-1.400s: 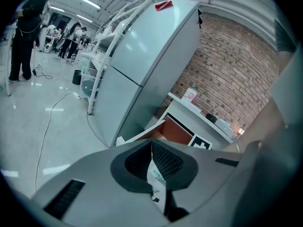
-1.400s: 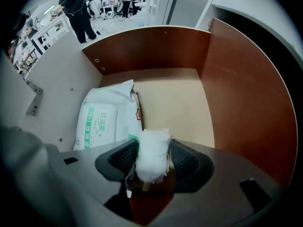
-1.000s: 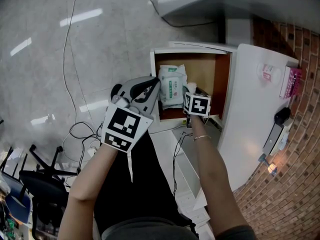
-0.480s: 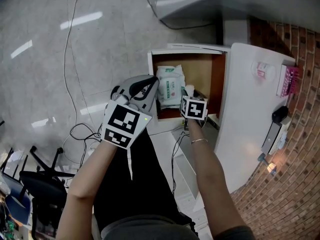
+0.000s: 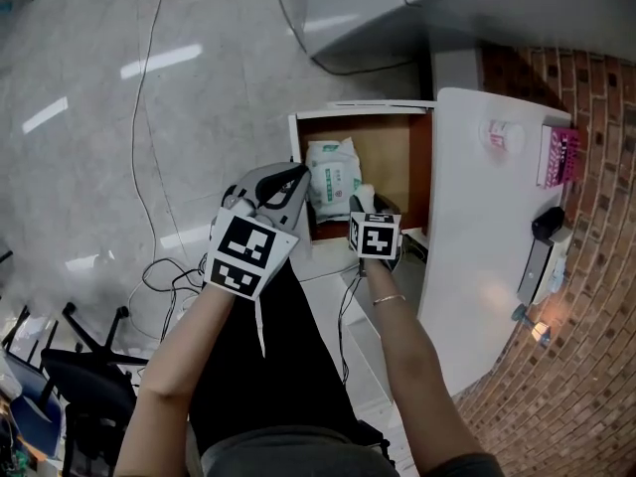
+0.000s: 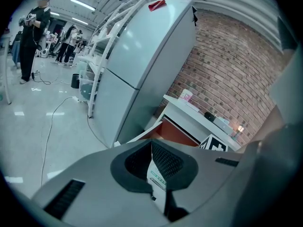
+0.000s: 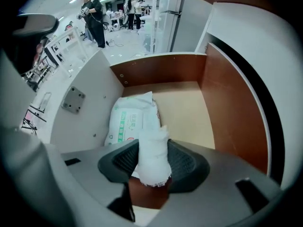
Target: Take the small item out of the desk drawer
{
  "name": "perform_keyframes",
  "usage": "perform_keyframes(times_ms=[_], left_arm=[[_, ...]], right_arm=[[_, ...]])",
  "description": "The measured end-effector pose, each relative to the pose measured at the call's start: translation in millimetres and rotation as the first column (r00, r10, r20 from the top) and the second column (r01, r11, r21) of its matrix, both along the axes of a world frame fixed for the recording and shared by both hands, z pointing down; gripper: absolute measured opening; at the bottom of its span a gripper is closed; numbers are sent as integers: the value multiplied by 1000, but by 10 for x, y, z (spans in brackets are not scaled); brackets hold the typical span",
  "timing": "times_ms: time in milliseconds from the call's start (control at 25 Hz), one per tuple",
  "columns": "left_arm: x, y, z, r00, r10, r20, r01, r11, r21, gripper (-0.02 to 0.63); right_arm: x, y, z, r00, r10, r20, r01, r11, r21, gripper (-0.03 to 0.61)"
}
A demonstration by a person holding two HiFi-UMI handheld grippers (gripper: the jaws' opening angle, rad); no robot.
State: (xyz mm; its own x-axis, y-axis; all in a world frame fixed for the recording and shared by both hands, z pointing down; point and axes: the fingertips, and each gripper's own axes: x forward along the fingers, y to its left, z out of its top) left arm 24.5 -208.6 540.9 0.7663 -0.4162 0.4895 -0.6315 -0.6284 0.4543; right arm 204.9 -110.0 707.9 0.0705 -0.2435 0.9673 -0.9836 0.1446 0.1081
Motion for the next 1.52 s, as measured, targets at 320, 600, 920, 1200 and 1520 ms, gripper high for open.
perform_keyframes(times_ms=[320,600,920,1200,1520], left_arm=[[-142,92,-91,1000,-10,23,10,1000,5,23],[-150,193,-221,1000,-10,28,9,1000,20,23],[-192,354,-348,999,-4,42,2,999,33,23],[-247,401,-560,999,-9,49,5,997,75,23],[-371,401,-831,998,-40,52,34,993,114,23]], right_arm=[[-276,-21,-321,998,-28,55,23,996,88,184],[-445,18,-605,995,-29,96,14,988,157,184],[-585,-45,-1058,985,-5,173,-43,961,273,184],[-769,-144,-1522,971,-21,237,-75,918,390,184],[-894,-193,-2067,950,-33,311,-131,861,492,184]])
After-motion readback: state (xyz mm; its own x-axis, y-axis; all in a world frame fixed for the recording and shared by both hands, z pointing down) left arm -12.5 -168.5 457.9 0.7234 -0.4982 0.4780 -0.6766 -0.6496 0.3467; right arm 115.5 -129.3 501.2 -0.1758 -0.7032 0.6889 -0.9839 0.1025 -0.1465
